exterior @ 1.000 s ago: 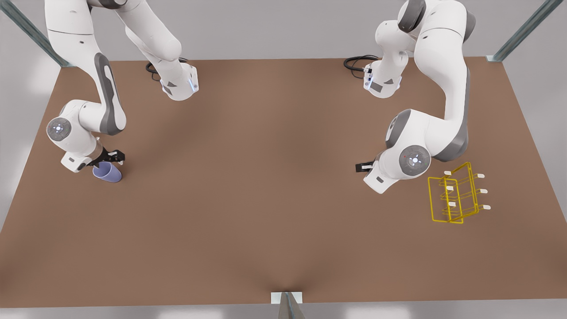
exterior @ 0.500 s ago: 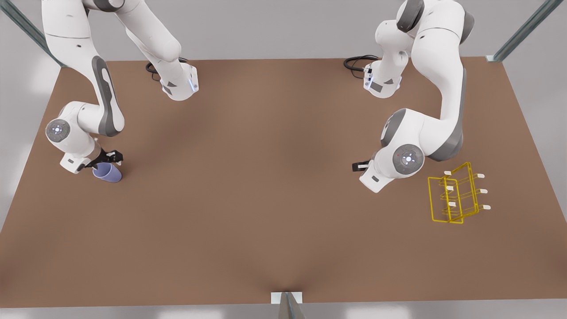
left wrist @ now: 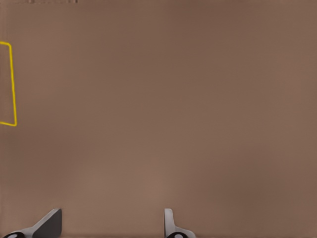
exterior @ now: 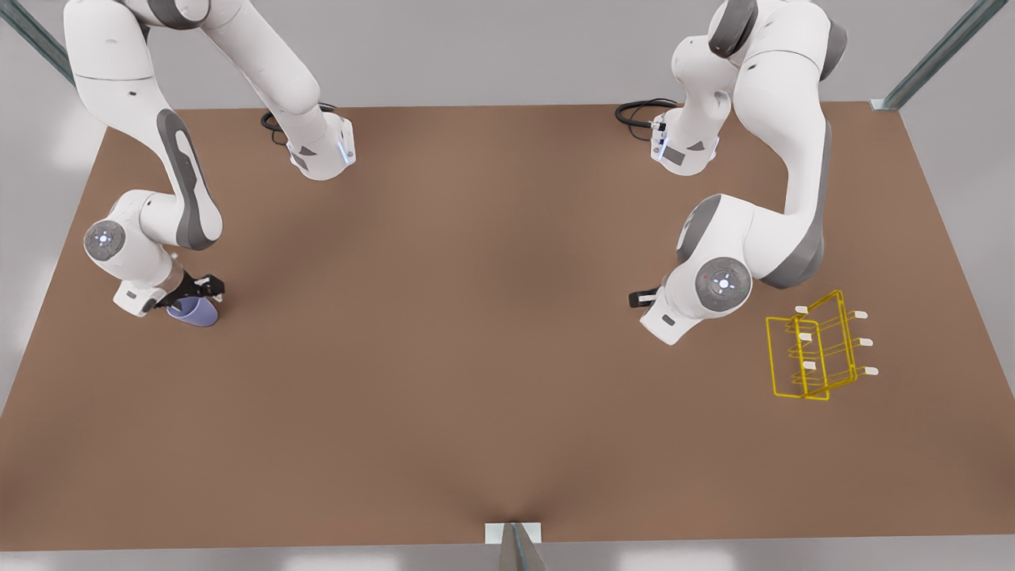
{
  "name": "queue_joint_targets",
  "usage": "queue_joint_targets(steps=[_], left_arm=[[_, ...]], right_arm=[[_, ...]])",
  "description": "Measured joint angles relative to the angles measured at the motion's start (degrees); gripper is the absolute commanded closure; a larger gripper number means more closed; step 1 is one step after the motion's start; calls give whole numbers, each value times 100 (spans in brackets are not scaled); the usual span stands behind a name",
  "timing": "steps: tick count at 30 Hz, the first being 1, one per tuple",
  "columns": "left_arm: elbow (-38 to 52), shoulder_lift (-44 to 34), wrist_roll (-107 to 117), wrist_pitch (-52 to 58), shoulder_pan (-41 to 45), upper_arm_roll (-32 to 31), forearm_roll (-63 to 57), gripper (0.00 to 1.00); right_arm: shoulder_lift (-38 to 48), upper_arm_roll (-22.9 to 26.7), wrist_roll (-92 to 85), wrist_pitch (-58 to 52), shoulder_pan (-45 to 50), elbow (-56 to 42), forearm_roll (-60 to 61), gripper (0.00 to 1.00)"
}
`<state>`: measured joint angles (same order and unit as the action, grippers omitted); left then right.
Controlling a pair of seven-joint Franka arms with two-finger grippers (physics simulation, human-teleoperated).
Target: Place the cup on the cup holder
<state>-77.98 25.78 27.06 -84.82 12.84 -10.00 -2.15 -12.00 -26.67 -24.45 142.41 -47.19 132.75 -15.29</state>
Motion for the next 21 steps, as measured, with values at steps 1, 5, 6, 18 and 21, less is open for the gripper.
queue_joint_targets(steps=[1,5,6,18,21], left_arm=[[0,2,8,0,3,0,-5,0],[0,3,35,-1,8,0,-14,0],[0,4,41,-1,8,0,-15,0],[0,3,92,-2,8,0,-20,0],[0,4,101,-3,8,0,-24,0]], right_arm=[[-18,0,-4,12,-6,-1,-2,0],[-113,4,-20,90,-15,-1,-8,0],[-147,5,-24,111,-18,-1,-11,0],[-503,6,-57,252,-140,-36,-216,24],[-483,6,-71,278,-140,-49,-249,79]])
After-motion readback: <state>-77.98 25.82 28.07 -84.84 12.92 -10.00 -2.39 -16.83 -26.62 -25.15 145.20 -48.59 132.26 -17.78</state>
